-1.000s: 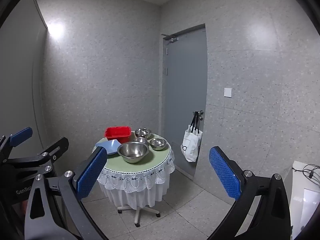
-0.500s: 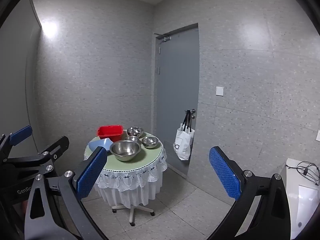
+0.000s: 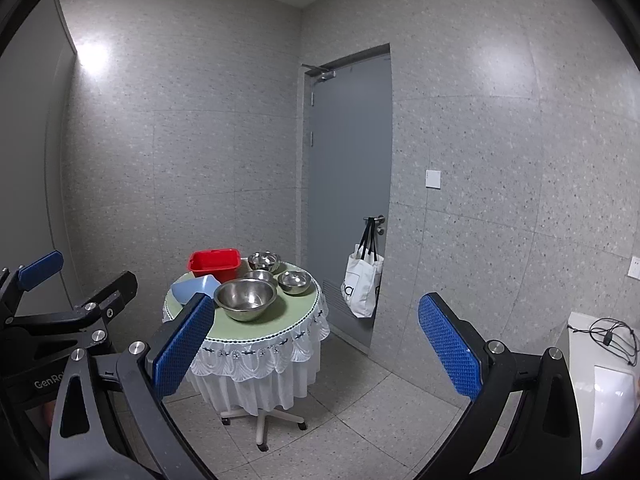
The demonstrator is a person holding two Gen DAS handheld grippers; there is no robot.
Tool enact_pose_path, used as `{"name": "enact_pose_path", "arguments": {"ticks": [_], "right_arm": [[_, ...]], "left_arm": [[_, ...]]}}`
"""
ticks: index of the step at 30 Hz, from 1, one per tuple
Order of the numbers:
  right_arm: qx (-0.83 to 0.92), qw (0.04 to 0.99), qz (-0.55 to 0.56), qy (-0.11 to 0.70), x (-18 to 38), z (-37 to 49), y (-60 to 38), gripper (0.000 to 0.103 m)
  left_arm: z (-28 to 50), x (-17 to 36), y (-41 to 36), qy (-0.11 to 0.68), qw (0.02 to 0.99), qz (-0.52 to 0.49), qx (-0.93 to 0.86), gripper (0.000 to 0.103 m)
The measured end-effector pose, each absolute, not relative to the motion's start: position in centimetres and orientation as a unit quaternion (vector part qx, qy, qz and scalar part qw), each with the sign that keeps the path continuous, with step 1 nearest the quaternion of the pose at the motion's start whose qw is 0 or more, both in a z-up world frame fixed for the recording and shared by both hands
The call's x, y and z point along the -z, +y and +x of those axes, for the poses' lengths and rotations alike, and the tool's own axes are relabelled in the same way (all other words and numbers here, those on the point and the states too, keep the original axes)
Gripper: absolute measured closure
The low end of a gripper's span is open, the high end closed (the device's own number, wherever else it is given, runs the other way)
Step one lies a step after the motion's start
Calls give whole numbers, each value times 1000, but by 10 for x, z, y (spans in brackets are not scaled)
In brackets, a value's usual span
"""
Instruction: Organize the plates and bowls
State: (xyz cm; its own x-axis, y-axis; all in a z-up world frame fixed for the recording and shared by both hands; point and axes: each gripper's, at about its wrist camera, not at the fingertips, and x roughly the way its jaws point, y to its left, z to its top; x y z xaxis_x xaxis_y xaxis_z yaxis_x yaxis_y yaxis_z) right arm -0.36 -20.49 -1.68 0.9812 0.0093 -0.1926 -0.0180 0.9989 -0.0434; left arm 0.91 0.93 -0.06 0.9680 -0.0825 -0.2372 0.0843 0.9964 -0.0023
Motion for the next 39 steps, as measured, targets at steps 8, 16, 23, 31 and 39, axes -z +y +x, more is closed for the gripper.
{"name": "enact_pose_path", "arguments": {"ticks": [8,16,23,31,39], "right_arm": [[-7,995,-23,98,21,-1,-201,0],[-7,995,-21,99,24,5,-197,0],[-7,995,-21,100,26,14,-190,0],[-14,994,-16,107,33,37,-177,0],[-31,991,-21,126,47,81,-163,0]], "left_arm": [[15,2,11,122,992,5,41,1],[22,5,14,123,992,5,40,1],[31,8,17,122,992,5,38,1],[54,16,29,128,991,6,35,1],[102,24,38,151,988,0,24,1]]}}
